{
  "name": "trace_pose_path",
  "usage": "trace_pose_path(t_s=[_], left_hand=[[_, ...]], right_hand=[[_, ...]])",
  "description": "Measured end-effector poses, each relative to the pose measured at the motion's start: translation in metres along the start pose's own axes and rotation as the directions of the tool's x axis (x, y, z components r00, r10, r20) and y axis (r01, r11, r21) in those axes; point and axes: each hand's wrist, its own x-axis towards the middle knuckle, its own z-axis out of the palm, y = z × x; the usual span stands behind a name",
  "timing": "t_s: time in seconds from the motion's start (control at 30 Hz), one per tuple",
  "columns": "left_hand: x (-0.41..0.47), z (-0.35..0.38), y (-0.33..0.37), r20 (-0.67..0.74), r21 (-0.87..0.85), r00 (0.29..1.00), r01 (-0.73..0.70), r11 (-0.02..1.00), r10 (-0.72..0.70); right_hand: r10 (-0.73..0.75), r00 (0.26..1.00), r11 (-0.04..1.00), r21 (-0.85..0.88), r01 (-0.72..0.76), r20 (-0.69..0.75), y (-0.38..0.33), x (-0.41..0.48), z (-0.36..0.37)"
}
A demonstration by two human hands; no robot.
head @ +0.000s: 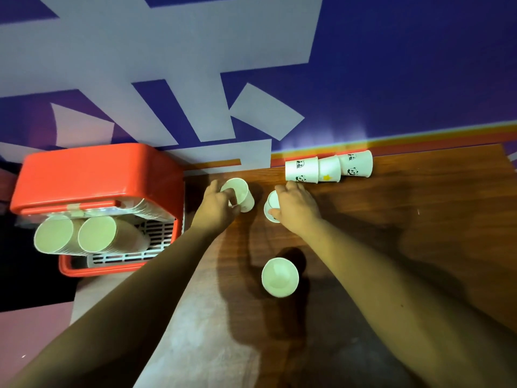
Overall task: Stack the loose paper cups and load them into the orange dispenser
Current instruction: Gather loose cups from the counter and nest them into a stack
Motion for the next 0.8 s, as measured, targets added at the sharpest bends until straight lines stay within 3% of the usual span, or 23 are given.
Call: trace_pose_path(t_s=[0.1,0.23,0.47,0.7,0.8], left_hand=[[-0.007,-0.006,-0.001,-0.017,-0.309,0.992,0.115,0.944,-0.127],[-0.03,-0.018,-0.004,-0.004,-0.603,0.999,0.024,0.798,-0.033],[-0.082,-0.035,0.022,0.133,-0.614,0.971,-0.075,0.786,0.197],[-0.13,-0.024,0.04,0.179,-0.549,0.936,-0.159,0.82,0.302],[-0.142,-0.004,0.042,0.172,-0.394,0.938,-0.216,0.893,0.302]], right_hand=[[0.034,0.999,0.996,0.077,-0.036,0.025,0.003,-0.009,-0.004],[0.131,0.99,0.951,0.29,-0.111,-0.049,0.01,-0.03,-0.016],[0.458,0.889,0.627,0.707,-0.326,0.003,0.027,-0.078,-0.024],[0.566,0.82,0.461,0.793,-0.398,0.082,0.031,-0.128,-0.017],[0.561,0.825,0.433,0.827,-0.359,0.065,0.027,-0.146,-0.017]])
